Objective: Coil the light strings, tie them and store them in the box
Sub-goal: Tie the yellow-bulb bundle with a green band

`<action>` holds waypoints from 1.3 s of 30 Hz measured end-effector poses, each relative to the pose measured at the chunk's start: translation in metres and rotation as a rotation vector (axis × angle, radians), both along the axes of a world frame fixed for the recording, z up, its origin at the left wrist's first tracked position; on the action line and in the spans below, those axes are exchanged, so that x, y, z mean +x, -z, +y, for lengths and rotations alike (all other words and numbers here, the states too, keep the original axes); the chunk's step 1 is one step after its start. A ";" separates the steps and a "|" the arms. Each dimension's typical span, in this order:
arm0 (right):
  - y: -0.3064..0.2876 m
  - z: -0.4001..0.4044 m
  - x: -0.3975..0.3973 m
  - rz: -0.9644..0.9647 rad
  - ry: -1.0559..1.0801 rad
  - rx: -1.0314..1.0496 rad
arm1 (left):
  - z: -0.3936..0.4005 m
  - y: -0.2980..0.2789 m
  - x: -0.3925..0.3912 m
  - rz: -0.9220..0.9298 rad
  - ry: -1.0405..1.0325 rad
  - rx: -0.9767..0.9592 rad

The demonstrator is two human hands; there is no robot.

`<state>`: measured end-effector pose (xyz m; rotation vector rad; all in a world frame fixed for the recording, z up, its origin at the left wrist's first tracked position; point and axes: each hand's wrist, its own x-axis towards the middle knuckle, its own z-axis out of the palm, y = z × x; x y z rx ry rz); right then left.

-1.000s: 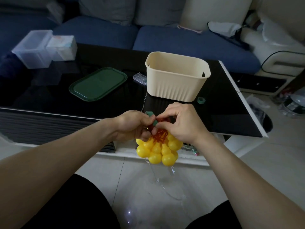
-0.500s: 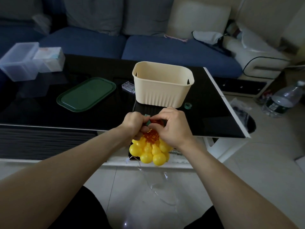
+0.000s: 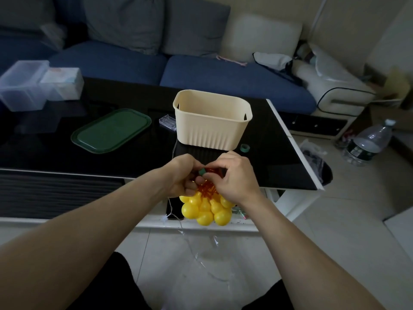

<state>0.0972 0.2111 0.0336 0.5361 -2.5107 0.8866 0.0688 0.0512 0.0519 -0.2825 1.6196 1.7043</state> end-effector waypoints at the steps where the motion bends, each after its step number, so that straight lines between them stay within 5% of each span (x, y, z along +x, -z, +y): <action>1: 0.001 0.001 0.001 -0.003 -0.007 0.003 | -0.003 0.000 0.000 -0.016 0.025 0.021; 18: -0.004 0.000 0.003 -0.055 -0.045 -0.096 | -0.006 -0.006 0.007 0.058 -0.088 0.016; 24: -0.003 -0.002 0.002 -0.119 -0.001 -0.167 | -0.001 -0.006 0.011 0.404 -0.193 -0.249; 28: -0.005 -0.004 0.004 -0.134 0.022 -0.196 | -0.002 -0.012 0.013 0.573 -0.126 -0.397; 36: -0.004 0.000 0.004 -0.153 0.016 -0.220 | -0.007 -0.014 0.017 0.556 0.090 -0.347; 39: -0.009 0.005 0.002 -0.298 -0.050 -0.231 | -0.008 -0.010 0.022 0.555 0.085 -0.348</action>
